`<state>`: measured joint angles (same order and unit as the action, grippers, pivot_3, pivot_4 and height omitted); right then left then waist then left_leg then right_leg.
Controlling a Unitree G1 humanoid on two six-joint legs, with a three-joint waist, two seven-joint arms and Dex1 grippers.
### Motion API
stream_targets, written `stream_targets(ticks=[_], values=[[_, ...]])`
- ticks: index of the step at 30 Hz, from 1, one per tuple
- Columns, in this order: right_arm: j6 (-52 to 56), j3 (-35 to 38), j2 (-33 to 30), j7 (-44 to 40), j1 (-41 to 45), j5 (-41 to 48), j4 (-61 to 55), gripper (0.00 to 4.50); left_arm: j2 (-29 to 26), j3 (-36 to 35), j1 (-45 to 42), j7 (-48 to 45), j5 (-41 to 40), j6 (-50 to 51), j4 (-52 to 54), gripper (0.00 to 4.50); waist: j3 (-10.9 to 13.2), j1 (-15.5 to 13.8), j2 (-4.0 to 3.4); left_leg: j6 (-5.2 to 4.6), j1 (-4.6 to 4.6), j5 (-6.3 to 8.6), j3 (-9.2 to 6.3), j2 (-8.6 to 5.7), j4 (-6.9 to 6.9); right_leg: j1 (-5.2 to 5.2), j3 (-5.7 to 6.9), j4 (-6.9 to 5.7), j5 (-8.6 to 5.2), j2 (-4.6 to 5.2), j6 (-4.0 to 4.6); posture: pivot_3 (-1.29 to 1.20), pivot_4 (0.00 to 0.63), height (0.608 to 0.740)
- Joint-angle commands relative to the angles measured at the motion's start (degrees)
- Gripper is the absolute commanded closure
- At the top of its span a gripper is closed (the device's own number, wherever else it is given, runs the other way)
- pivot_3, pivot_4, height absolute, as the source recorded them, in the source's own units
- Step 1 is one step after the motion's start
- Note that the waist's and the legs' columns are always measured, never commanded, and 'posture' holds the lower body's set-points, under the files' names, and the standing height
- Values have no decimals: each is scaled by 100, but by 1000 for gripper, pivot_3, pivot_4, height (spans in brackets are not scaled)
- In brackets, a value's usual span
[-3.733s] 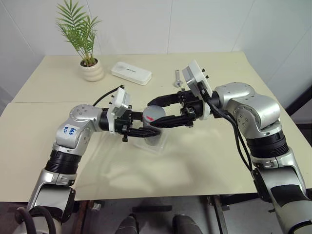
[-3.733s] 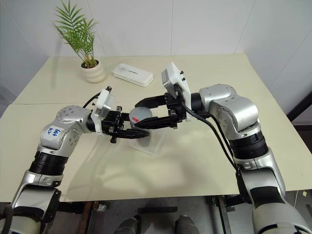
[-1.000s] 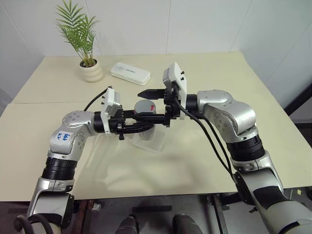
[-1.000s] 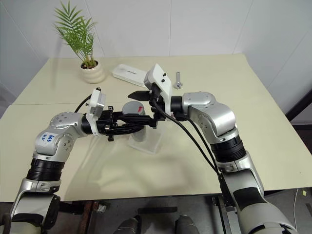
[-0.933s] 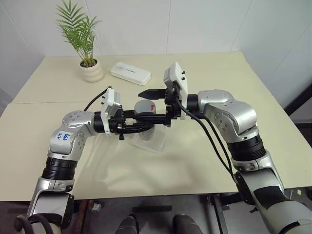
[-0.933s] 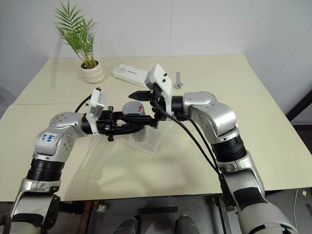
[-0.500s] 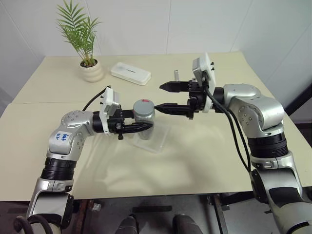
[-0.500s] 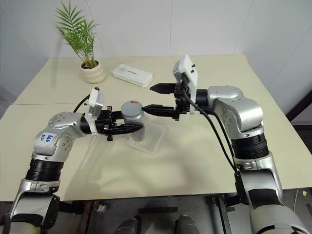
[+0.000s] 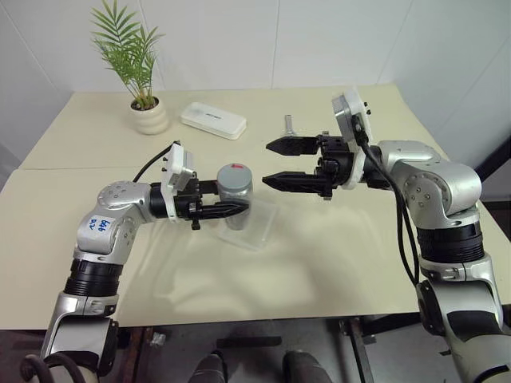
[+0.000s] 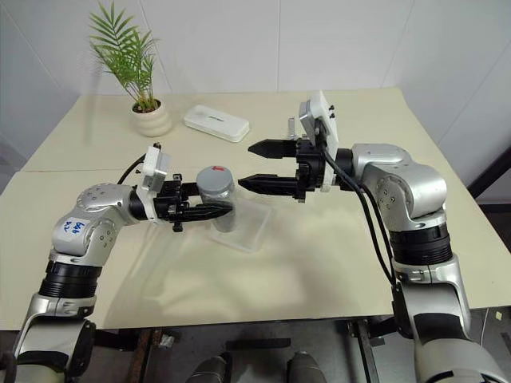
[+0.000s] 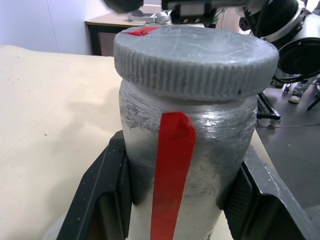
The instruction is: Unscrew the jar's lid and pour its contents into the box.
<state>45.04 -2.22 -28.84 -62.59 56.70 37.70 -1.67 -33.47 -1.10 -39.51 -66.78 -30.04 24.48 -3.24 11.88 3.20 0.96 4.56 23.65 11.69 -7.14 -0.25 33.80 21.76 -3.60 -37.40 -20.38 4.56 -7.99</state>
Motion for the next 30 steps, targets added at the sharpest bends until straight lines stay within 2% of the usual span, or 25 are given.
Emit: stream_targets(ticks=[1, 5, 13, 30], values=[[-6, -240, 307, 281, 219, -76, -250, 35, -40, -75, 15, -20, -78, 10, 187, 2595, 0, 0, 0, 0, -1, 0, -1, 1, 0, 0, 0, -1, 0, -1, 0, 0, 150, 740], [-99, -605, 642, 560, 303, -433, -83, 35, -21, -35, 0, -55, -73, 28, 186, 2595, 0, -13, 0, 1, 0, 0, -2, 1, 1, 0, 0, 0, 0, -1, 0, 0, 150, 740], [-205, -611, 931, 723, 414, -634, 124, 35, 25, -25, -24, -39, -68, 43, 206, 2595, 0, -13, 0, 1, 2, 0, -3, 0, -1, 1, 0, 1, 0, -1, 0, 0, 150, 740], [-406, -350, 254, 233, 267, -665, 437, 35, 8, -58, 27, 12, -89, 31, 230, 2595, 0, -6, 0, 1, 1, 0, -2, 1, -1, 1, 0, 1, 0, -1, 0, 0, 150, 740]])
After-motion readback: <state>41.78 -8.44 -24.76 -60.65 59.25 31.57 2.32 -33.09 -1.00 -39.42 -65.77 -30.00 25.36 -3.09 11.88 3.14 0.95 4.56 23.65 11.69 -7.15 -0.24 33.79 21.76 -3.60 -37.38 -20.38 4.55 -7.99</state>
